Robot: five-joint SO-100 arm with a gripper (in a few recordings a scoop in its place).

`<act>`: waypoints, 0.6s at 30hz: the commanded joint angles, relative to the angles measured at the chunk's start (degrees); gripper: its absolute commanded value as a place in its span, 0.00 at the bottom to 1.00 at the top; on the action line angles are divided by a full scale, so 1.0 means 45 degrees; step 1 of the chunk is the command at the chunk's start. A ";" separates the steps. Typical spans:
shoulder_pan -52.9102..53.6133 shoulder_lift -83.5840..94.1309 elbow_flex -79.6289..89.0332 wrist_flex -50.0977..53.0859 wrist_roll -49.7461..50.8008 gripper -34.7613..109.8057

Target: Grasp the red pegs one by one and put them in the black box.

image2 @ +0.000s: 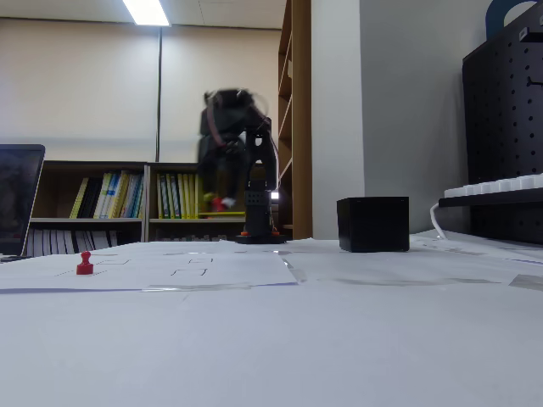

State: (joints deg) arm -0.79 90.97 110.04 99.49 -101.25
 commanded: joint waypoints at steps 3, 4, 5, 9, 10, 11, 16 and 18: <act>-0.4863 -0.0938 0.3145 0.0820 -0.2109 0.24; -0.5547 -0.0801 0.3359 0.0762 -0.2539 0.24; -0.6191 -0.0586 0.3516 0.0684 -0.2910 0.24; -0.8457 0.0625 0.3711 0.0723 -0.3359 0.24; -0.8828 0.1113 0.3730 0.0781 -0.3379 0.24; -0.9004 0.1484 0.3828 0.0742 -0.3418 0.24; -0.9492 0.3516 0.3984 0.0176 -0.3750 0.24; -0.9609 0.4121 0.3965 0.0117 -0.3848 0.25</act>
State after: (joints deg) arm -42.19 107.93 123.13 100.46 -117.51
